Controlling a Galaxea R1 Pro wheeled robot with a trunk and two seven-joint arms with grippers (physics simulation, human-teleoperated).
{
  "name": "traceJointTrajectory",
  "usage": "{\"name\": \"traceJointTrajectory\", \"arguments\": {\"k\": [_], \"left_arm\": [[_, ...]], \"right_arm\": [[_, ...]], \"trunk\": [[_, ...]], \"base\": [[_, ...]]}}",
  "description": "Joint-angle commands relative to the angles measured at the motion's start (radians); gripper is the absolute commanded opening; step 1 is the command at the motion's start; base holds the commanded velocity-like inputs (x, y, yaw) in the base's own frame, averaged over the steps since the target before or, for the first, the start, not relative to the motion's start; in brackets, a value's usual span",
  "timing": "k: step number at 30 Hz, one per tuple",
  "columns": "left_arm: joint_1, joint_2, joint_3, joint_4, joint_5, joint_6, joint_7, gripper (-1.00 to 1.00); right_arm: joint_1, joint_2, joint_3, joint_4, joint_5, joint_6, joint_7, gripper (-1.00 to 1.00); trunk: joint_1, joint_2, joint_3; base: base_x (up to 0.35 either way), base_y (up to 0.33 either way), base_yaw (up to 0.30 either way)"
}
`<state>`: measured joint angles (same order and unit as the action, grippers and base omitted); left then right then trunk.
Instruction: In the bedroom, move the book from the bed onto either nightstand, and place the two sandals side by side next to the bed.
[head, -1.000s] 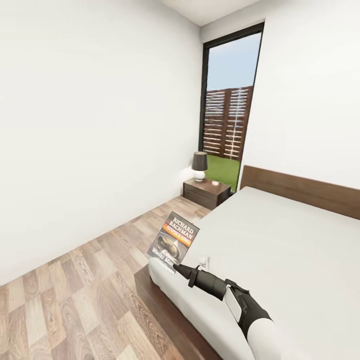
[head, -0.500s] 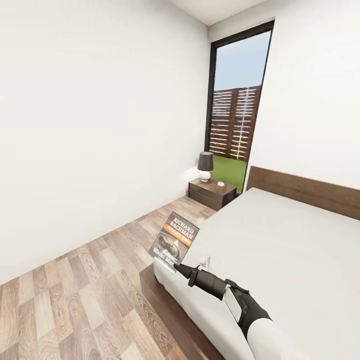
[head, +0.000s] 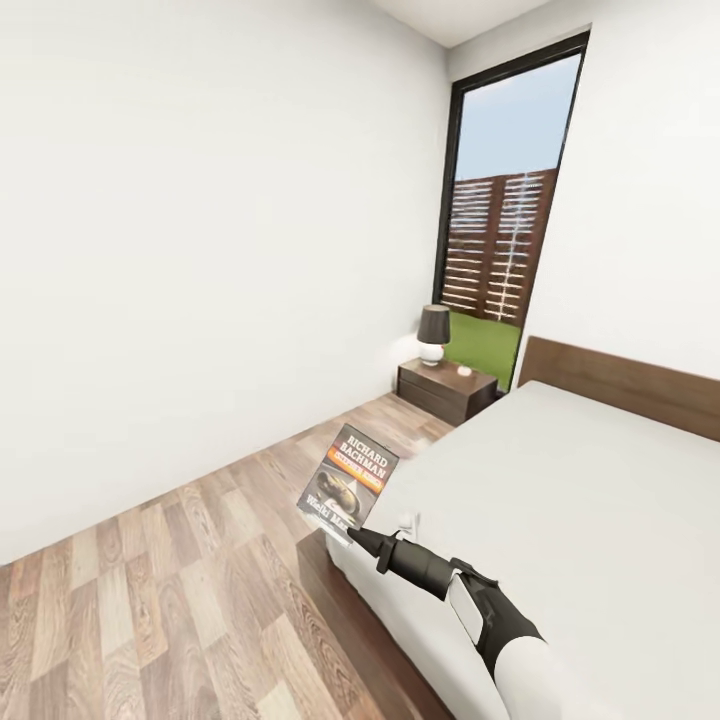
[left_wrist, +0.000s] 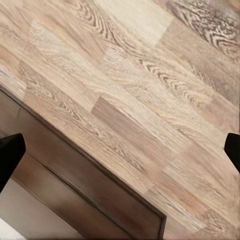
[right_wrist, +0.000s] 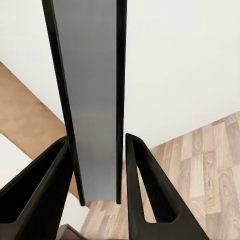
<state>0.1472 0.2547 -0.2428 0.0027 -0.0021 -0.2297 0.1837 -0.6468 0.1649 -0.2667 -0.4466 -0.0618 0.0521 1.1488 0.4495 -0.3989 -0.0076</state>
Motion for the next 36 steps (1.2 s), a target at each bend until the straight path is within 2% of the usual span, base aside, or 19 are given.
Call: {"name": "traceJointTrajectory", "arguments": {"k": [1,19,36], "left_arm": [[0.0,0.0,-0.007,0.0,0.0,-0.005,0.005,1.0],[0.0,0.0,-0.007,0.0,0.0,-0.008,0.005,1.0],[0.0,0.0,-0.007,0.0,-0.001,-0.01,0.005,1.0]], "right_arm": [[-0.001,0.001,-0.005,0.0,0.0,0.005,0.005,-1.0],[0.0,0.002,-0.005,0.0,0.0,0.005,0.003,-1.0],[-0.001,0.002,0.012,0.0,0.0,0.005,0.002,-1.0]], "trunk": [[0.0,-0.001,-0.001],[0.0,-0.001,-0.001],[0.0,-0.001,-0.001]], "base": [[0.004,0.0,0.278],[-0.007,0.012,0.274],[-0.097,0.147,0.182]]}}
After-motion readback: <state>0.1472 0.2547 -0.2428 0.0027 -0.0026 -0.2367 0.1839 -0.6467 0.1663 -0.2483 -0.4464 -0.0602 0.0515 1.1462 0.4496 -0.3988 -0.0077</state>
